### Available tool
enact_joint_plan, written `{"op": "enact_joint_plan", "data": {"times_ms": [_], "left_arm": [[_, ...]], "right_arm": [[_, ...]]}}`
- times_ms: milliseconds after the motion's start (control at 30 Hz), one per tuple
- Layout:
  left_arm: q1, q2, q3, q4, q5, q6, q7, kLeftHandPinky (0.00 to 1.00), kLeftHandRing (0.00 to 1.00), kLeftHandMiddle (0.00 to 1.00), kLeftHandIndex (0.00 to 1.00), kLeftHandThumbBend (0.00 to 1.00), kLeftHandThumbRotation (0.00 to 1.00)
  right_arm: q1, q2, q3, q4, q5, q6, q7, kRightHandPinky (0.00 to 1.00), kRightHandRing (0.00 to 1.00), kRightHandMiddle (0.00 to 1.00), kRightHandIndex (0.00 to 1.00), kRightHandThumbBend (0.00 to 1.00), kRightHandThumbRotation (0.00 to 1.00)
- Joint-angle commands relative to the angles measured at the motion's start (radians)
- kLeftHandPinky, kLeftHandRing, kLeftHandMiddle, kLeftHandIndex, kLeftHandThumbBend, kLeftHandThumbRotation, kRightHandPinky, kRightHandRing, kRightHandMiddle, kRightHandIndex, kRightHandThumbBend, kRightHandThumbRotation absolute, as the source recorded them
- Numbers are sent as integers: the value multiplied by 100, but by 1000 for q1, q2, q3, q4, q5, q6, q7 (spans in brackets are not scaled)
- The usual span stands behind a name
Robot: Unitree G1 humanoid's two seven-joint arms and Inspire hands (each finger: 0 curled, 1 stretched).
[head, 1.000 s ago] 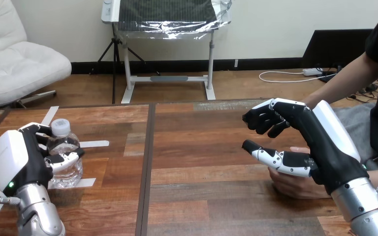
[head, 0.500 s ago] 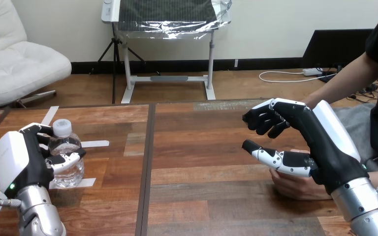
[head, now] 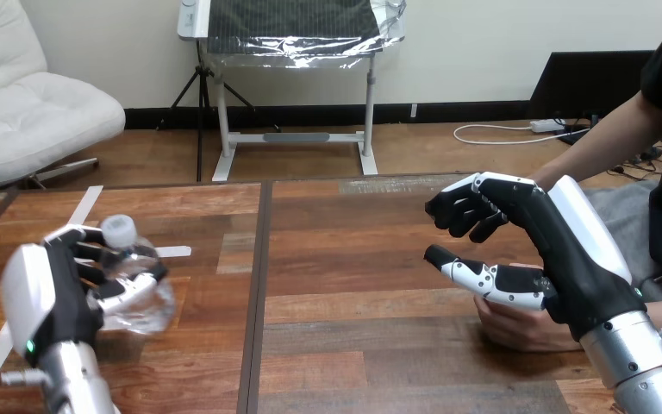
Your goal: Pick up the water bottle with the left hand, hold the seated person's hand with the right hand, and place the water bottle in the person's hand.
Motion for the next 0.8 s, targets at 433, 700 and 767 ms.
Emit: {"op": "enact_joint_plan", "data": {"times_ms": [433, 700, 767], "left_arm": [[60, -67, 22, -273, -54, -76, -90, 39, 41, 45, 49, 67, 0], [102, -97, 28, -390, -79, -78, -134, 40, 41, 45, 49, 65, 0], [111, -103, 29, -415, -82, -81, -142, 40, 41, 45, 50, 65, 0]], "right_arm": [[-65, -7, -22, -38, 3, 2, -11, 50, 56, 58, 59, 55, 0], [-66, -1, -22, -45, 8, 15, -11, 50, 56, 59, 59, 54, 0], [-66, 0, -21, -46, 4, 18, -13, 50, 56, 59, 59, 54, 0]]}}
